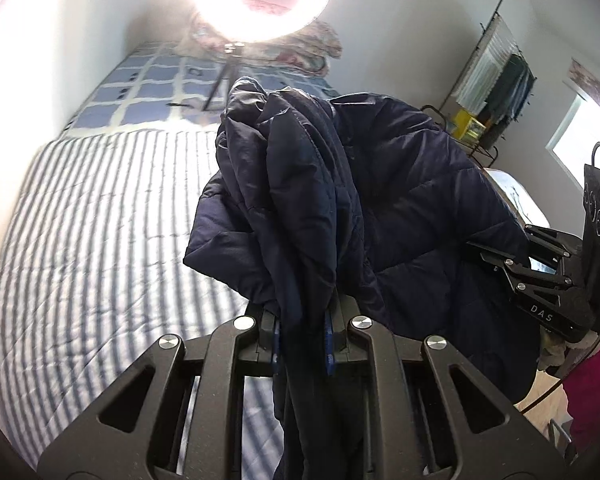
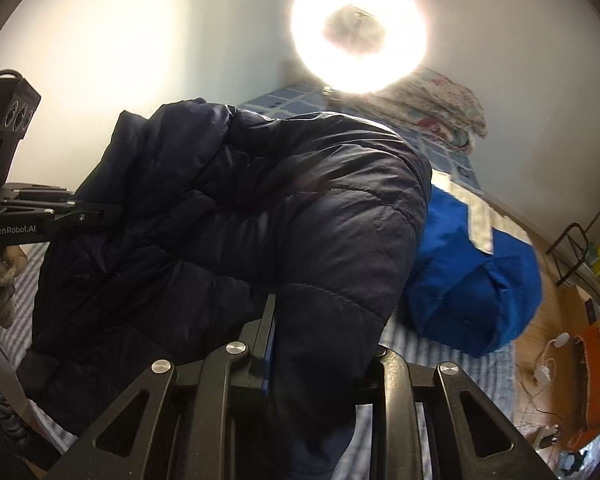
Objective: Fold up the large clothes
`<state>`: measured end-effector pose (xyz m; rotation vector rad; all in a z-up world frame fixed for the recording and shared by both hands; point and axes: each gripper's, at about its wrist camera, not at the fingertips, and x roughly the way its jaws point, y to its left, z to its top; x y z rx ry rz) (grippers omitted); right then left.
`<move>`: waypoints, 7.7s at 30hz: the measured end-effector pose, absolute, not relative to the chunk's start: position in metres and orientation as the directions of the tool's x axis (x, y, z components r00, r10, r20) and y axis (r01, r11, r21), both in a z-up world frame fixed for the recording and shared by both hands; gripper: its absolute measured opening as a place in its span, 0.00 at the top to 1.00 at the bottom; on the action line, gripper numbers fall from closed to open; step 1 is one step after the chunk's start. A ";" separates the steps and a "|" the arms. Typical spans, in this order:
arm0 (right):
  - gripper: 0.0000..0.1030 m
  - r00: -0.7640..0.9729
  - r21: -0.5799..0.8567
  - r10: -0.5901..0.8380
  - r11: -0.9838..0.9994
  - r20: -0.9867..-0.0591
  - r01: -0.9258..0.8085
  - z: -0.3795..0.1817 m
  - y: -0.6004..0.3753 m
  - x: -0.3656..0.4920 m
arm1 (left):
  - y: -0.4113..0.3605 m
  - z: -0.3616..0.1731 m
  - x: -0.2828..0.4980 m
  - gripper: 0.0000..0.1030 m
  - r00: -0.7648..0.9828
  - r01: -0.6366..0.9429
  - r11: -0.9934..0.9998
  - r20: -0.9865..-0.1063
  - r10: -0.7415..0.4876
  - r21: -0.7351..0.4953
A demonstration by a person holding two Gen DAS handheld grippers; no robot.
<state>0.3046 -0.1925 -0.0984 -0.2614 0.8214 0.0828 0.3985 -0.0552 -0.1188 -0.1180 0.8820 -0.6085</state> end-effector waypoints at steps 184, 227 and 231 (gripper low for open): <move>0.00 0.819 -0.059 -0.392 0.912 -0.419 0.406 -0.058 -0.274 0.120 | -0.089 -0.074 0.208 0.00 0.773 0.432 0.902 -0.510 -0.378 -0.014; 0.00 0.812 -0.023 -0.361 0.918 -0.458 0.395 -0.068 -0.272 0.133 | -0.094 -0.080 0.206 0.00 0.779 0.436 0.900 -0.507 -0.370 0.013; 0.00 0.812 -0.021 -0.357 0.919 -0.462 0.393 -0.069 -0.271 0.135 | -0.094 -0.080 0.206 0.00 0.778 0.438 0.899 -0.507 -0.371 0.015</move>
